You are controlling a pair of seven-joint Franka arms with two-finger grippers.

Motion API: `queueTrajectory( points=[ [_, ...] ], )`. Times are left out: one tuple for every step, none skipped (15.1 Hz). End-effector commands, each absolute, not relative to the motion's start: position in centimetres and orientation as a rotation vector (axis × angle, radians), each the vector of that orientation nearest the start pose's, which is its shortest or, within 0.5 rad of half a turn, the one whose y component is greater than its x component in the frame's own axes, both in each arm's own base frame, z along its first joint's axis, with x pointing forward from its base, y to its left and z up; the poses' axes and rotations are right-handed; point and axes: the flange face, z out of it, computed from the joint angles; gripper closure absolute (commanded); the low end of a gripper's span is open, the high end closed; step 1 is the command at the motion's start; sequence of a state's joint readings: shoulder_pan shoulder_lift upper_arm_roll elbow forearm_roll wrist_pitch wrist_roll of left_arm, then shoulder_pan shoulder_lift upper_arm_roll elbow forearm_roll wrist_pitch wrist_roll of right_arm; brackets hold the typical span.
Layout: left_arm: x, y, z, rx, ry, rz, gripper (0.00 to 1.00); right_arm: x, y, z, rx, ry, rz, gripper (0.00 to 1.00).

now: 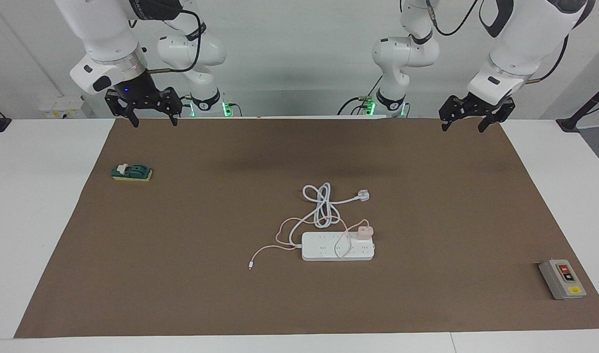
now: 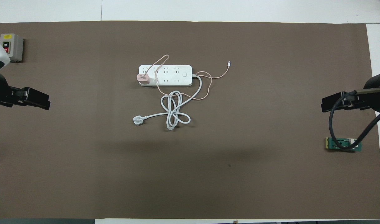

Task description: Plug charger into power strip

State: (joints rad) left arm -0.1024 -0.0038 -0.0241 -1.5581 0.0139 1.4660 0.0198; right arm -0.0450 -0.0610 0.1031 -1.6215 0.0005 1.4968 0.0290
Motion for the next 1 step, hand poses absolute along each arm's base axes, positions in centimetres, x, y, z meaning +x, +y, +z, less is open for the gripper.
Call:
queueTrajectory(
  points=[
    [53.04,-6.55,62.50,-3.119,0.208,0.107,0.00,52.09,3.10,62.93,-3.131,-0.027,0.088,0.00]
  ],
)
